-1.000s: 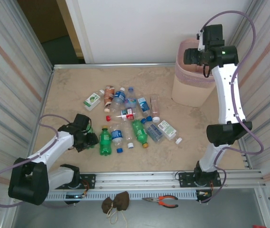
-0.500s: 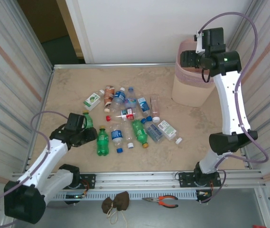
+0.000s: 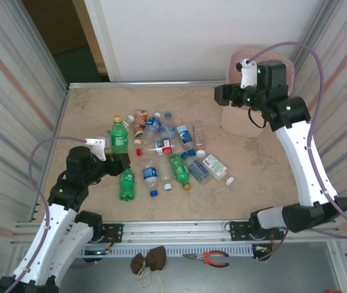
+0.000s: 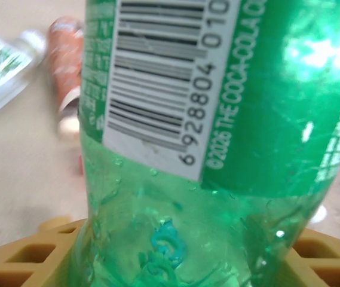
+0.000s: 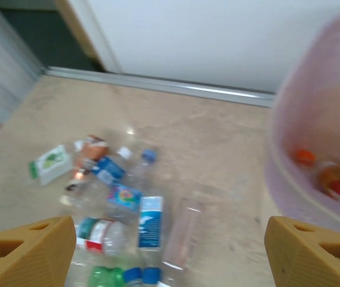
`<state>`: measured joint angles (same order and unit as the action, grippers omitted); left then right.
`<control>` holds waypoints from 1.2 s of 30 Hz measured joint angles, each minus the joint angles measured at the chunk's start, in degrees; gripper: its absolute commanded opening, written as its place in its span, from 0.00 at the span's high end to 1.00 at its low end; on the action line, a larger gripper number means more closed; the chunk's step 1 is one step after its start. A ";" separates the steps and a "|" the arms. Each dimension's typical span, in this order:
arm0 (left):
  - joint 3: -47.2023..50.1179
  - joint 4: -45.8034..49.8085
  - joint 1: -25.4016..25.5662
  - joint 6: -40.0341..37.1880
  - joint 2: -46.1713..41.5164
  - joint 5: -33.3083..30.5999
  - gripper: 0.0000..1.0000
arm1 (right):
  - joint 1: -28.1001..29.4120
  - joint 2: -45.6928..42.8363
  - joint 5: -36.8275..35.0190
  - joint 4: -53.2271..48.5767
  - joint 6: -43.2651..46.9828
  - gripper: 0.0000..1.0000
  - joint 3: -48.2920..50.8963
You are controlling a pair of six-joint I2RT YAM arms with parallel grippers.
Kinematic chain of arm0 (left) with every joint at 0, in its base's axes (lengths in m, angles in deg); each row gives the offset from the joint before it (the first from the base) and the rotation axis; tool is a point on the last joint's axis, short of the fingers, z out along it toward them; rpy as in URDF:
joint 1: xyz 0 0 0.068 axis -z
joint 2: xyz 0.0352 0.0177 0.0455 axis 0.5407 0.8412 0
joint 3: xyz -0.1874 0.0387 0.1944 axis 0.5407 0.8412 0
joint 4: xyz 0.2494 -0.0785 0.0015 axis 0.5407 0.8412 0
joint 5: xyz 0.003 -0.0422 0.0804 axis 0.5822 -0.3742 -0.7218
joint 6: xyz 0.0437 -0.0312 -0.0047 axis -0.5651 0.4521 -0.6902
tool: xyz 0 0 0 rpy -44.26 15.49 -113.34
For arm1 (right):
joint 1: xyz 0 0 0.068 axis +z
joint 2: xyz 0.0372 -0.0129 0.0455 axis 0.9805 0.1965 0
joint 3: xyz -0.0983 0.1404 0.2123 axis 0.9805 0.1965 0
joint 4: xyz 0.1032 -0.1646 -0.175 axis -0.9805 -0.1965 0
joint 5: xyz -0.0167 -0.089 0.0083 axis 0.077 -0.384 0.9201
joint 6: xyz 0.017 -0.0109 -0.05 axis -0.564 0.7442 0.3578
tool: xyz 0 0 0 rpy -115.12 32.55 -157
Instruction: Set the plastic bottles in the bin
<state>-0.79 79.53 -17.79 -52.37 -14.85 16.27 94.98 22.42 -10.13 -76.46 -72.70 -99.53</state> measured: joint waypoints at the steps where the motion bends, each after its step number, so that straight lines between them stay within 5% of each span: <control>1: 0.00 -1.75 0.00 -0.55 -0.52 1.73 0.53 | 0.31 -1.49 1.64 2.40 -0.44 0.20 2.34; 14: -2.97 -22.80 0.28 -0.33 -0.04 20.17 0.57 | 8.85 -10.40 20.65 30.42 -6.60 0.19 16.06; 36: -14.21 -31.56 17.40 -3.50 10.03 21.22 0.60 | 32.22 -4.83 24.98 44.50 -6.45 0.13 12.79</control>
<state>-14.99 47.97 -0.39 -55.87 -4.82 37.49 127.20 17.59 14.85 -31.96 -79.14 -86.74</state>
